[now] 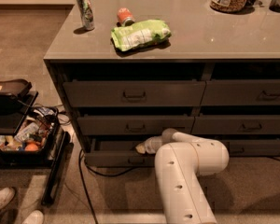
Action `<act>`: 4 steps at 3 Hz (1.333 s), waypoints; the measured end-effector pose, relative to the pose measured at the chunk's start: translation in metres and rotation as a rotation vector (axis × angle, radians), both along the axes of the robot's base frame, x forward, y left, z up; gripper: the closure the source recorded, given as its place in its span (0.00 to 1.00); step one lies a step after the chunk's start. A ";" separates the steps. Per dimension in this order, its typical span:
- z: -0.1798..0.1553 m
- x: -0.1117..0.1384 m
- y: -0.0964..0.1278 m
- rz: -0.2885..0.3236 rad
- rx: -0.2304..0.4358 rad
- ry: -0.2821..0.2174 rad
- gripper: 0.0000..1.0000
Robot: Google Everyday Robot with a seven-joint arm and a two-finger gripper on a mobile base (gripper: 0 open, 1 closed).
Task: Open bottom drawer
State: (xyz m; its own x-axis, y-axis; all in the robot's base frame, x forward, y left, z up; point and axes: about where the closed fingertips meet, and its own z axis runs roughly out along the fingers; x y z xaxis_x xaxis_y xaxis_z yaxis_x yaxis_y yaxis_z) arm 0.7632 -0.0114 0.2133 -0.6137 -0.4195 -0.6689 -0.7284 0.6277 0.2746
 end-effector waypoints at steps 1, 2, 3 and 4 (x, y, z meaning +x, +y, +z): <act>-0.002 -0.003 0.001 0.013 0.011 0.004 1.00; -0.008 -0.009 0.001 0.028 0.044 0.016 1.00; -0.009 -0.014 0.000 0.051 0.052 0.028 1.00; -0.009 -0.017 0.001 0.081 0.054 0.043 1.00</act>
Offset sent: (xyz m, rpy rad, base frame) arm -0.0123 -0.0055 -0.0151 0.0872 0.0269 0.0419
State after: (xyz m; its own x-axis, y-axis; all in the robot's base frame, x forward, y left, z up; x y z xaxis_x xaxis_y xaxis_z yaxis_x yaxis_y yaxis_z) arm 0.7462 -0.0102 0.2039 -0.6076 -0.4333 -0.6657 -0.7631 0.5508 0.3381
